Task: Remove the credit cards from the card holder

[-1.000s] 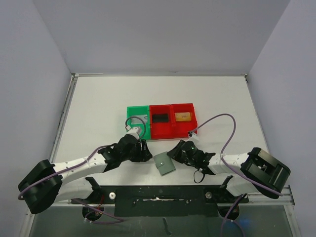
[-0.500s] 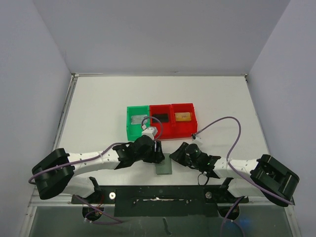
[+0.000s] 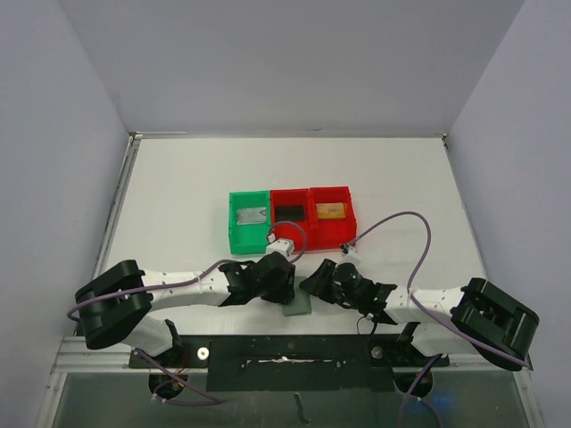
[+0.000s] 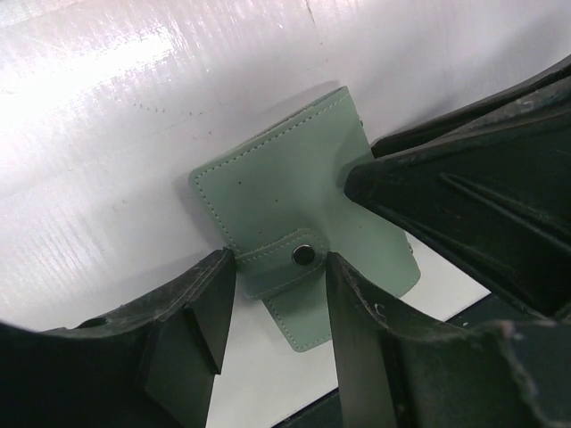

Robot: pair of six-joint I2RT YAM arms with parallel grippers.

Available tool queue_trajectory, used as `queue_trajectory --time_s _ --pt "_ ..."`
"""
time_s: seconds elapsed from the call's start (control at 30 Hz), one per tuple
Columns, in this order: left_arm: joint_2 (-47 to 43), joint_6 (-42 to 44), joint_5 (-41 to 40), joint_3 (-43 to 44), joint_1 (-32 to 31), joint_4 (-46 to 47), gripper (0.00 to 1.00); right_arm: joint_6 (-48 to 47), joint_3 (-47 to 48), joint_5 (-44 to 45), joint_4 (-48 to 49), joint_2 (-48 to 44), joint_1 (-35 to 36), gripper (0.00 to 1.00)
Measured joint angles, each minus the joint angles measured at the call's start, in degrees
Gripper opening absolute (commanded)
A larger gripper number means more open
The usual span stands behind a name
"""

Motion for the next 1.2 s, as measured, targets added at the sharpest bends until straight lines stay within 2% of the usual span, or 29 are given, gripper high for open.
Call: queue_trajectory --time_s 0.23,0.3,0.47,0.73,0.93,1.2 --pt "1.9 1.1 -1.5 1.8 -0.8 -2.4 0.42 -0.7 0.0 0.3 1.7 1.9 0.0 0.06" --pt "1.9 1.2 -2.0 1.8 -1.0 -2.4 0.43 -0.9 0.0 0.3 1.6 1.7 0.0 0.02" --pt "1.9 2.3 -2.6 2.5 -1.5 -3.4 0.41 -1.0 -0.1 0.3 -0.1 -1.1 0.2 0.0" --pt "4.8 6.6 -5.6 7.3 -3.4 -7.1 0.2 -1.3 -0.1 0.3 -2.7 -2.9 0.4 0.0" --pt "4.9 6.5 -7.2 7.5 -3.9 -7.1 0.18 -1.2 -0.1 0.3 -3.5 -3.3 0.4 0.0" --pt "0.9 1.3 -9.3 3.5 -3.8 -4.0 0.18 -0.7 -0.1 0.3 -3.9 -3.9 0.7 0.0"
